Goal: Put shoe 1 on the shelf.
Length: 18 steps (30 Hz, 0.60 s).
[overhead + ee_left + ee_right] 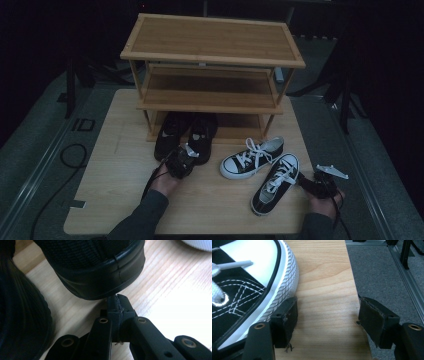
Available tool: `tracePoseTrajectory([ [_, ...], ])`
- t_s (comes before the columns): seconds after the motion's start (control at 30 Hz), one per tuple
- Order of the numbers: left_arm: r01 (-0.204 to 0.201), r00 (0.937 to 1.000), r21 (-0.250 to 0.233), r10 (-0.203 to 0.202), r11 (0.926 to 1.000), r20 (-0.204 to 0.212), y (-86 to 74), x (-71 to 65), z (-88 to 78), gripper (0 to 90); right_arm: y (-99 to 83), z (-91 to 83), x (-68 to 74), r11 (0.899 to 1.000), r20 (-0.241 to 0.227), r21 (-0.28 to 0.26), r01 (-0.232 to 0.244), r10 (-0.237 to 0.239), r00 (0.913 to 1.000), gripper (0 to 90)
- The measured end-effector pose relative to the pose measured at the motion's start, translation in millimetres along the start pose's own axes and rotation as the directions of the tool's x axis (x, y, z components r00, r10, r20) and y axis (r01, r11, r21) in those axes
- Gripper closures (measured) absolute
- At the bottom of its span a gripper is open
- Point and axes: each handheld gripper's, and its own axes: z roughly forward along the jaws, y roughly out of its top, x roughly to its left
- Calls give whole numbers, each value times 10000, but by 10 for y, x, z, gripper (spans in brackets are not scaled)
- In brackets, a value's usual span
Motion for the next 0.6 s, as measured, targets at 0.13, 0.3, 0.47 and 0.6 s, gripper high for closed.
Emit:
tracePoseTrajectory([
  [0.13, -18, 9998, 19, 19, 10000, -206, 49, 11, 8, 893, 0, 0, 0, 10000, -3, 1, 1, -1, 10000, 313],
  [0.3, 179, 9996, -86, -180, 9998, -225, 139, 55, 39, 893, 0, 0, 0, 10000, -4, -1, 2, -2, 10000, 313],
  [0.47, 154, 9992, -53, -156, 9999, -377, 252, 57, 110, 893, 0, 0, 0, 10000, -4, 1, 3, -3, 10000, 313],
  [0.6, 175, 9989, -19, -176, 9998, -444, 331, 59, 167, 893, 0, 0, -1, 10000, -7, 1, 10, -10, 10000, 313],
])
